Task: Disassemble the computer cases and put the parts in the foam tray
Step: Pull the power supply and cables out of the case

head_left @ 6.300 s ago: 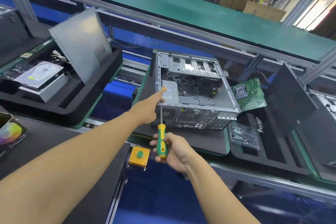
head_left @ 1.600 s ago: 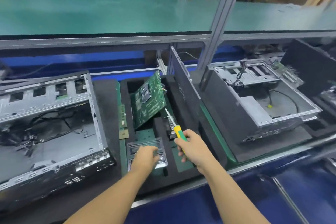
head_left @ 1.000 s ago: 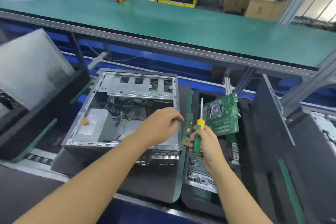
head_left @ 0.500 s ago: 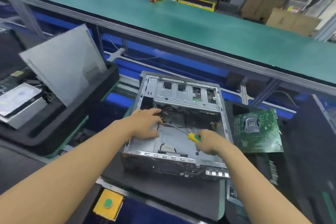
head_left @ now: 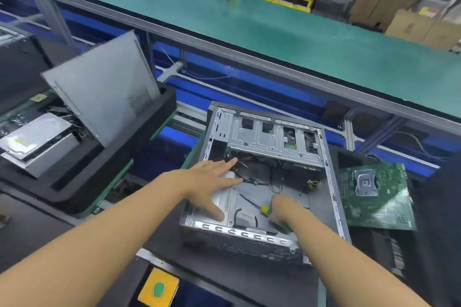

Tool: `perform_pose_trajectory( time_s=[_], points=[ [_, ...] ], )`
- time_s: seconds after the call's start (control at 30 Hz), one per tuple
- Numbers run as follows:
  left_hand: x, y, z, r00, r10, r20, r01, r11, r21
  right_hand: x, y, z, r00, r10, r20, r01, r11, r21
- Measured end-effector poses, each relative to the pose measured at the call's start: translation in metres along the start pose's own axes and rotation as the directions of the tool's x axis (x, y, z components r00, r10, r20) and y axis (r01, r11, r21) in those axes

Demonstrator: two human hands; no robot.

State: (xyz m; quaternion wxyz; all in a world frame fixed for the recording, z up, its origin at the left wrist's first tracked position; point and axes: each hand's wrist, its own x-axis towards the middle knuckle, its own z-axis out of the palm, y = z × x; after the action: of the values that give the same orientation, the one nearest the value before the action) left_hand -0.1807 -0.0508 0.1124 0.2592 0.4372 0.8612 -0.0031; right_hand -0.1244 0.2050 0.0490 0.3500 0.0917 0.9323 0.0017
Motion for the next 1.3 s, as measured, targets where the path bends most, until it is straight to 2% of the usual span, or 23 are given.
perform_pose_trajectory(
  time_s=[0.1,0.2,0.3,0.37,0.43,0.6,0.8,0.93,1.3],
  points=[
    [-0.007,0.006,0.000,0.999,0.018,0.034,-0.016,0.998,-0.058,-0.005,-0.005,-0.010,0.997,-0.032,-0.075,0.034,0.999,0.025],
    [-0.016,0.018,0.007,0.994,-0.008,0.108,-0.004,0.994,0.110,-0.018,-0.015,-0.028,0.970,-0.114,-0.216,0.148,0.977,0.151],
    [-0.022,0.032,0.024,0.998,-0.061,-0.009,0.061,0.945,0.321,-0.032,-0.036,-0.047,0.901,-0.224,-0.371,0.350,0.881,0.319],
    [-0.025,0.037,0.034,0.993,-0.055,-0.107,0.091,0.929,0.360,-0.038,-0.052,-0.055,0.852,-0.320,-0.415,0.479,0.798,0.366],
    [-0.029,0.037,0.041,0.985,-0.041,-0.165,0.097,0.934,0.343,-0.039,-0.063,-0.056,0.825,-0.372,-0.426,0.537,0.751,0.384],
    [-0.035,0.033,0.047,0.970,-0.021,-0.241,0.106,0.932,0.348,-0.034,-0.070,-0.048,0.829,-0.427,-0.361,0.558,0.676,0.482],
    [-0.039,0.031,0.055,0.963,0.005,-0.270,0.072,0.959,0.274,-0.036,-0.069,-0.027,0.868,-0.403,-0.290,0.466,0.462,0.755],
    [-0.041,0.033,0.058,0.958,0.012,-0.285,0.069,0.960,0.273,-0.035,-0.071,-0.013,0.869,-0.357,-0.344,0.474,0.396,0.787],
    [-0.047,0.039,0.060,0.946,0.006,-0.324,0.119,0.923,0.365,-0.029,-0.075,-0.013,0.851,-0.324,-0.413,0.522,0.435,0.734]
  ],
)
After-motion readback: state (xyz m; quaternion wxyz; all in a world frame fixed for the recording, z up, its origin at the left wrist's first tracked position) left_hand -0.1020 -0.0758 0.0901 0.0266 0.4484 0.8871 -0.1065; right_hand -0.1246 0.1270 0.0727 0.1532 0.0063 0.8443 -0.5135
